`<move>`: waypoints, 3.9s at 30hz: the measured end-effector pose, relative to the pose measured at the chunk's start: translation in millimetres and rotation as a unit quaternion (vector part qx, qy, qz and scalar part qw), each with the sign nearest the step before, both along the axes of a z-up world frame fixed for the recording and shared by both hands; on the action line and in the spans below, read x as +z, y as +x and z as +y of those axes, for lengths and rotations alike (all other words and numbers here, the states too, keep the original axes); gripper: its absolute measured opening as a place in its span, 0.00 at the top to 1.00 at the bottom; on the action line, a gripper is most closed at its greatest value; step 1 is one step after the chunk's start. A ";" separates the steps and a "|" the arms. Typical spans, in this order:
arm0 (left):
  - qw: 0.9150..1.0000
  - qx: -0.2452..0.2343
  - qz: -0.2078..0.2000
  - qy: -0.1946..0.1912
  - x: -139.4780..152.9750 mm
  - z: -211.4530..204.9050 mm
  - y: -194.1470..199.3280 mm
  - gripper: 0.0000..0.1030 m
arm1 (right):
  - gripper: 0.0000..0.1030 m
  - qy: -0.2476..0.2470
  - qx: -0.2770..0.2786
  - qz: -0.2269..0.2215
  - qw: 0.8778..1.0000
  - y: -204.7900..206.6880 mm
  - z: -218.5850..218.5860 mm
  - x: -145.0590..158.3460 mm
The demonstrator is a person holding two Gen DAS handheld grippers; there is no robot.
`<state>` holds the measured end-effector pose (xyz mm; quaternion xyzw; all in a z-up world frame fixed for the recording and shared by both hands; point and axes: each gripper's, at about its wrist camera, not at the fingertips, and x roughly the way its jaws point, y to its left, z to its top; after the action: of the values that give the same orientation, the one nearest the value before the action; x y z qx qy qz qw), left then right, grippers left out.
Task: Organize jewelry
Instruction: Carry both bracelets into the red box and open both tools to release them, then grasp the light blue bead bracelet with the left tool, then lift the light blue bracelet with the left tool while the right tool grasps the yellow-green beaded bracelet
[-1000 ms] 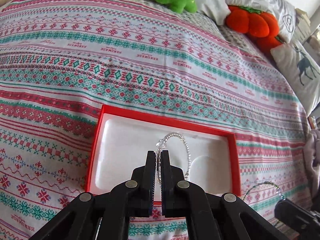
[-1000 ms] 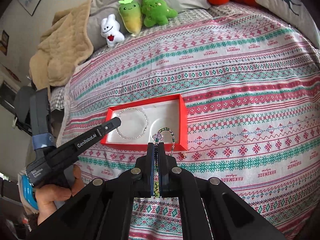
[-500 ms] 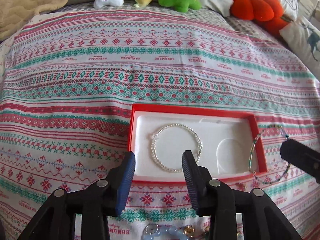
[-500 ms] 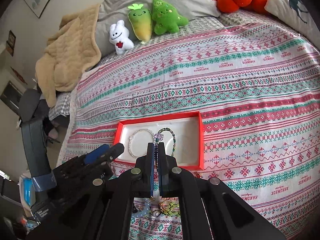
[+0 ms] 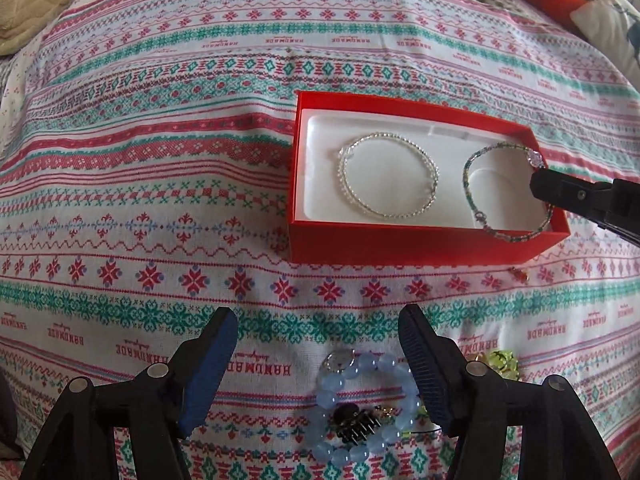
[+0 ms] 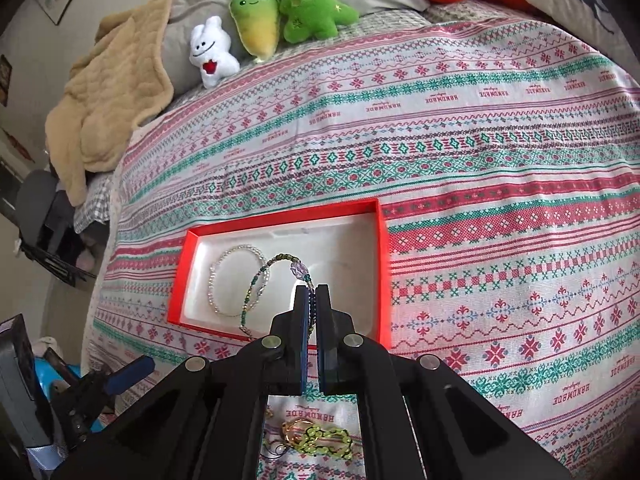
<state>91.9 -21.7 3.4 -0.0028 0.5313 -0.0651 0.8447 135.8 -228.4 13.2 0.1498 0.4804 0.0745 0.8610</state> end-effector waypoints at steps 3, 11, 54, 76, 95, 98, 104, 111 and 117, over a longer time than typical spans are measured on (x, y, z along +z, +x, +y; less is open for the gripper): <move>1.000 0.001 0.001 0.003 -1.9 0.8 -1.2 0.32 | 0.97 -0.023 -0.008 -0.012 1.000 0.7 -3.1 2.4; 1.000 -0.001 0.000 0.000 1.5 -1.0 -6.5 0.32 | 0.95 -0.041 -0.004 -0.026 0.999 12.8 -7.8 -5.8; 0.987 0.023 0.098 -0.127 -30.2 42.6 -39.6 0.60 | 0.38 -0.127 0.057 0.103 0.985 -108.6 -0.6 -8.8; 0.995 -0.017 0.091 -0.041 -52.6 0.5 -26.3 0.92 | 0.38 -0.127 0.055 0.108 0.984 -102.1 -0.3 -14.1; 0.994 -0.054 -0.005 -0.098 22.1 -1.9 -56.0 0.92 | 0.38 -0.065 0.012 0.146 0.987 -85.6 -14.9 -37.0; 0.993 -0.055 -0.012 -0.108 30.2 3.8 -63.3 0.92 | 0.38 -0.047 0.005 0.156 0.987 -80.7 -15.5 -44.6; 0.992 -0.049 -0.017 -0.113 32.0 14.5 -61.8 0.92 | 0.38 -0.044 -0.002 0.159 0.986 -69.6 -8.0 -53.5; 0.992 -0.038 -0.008 -0.122 27.6 18.6 -56.5 0.92 | 0.58 -0.097 0.000 0.145 0.985 -61.2 10.2 -58.2; 0.992 -0.034 0.002 -0.122 22.5 22.4 -52.8 0.92 | 0.83 -0.138 0.025 0.125 0.982 -59.8 25.4 -59.9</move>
<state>39.1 0.7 26.0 -0.0879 0.5206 -0.1584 0.8344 76.0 -203.0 -46.7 0.0254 0.5935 0.0096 0.8043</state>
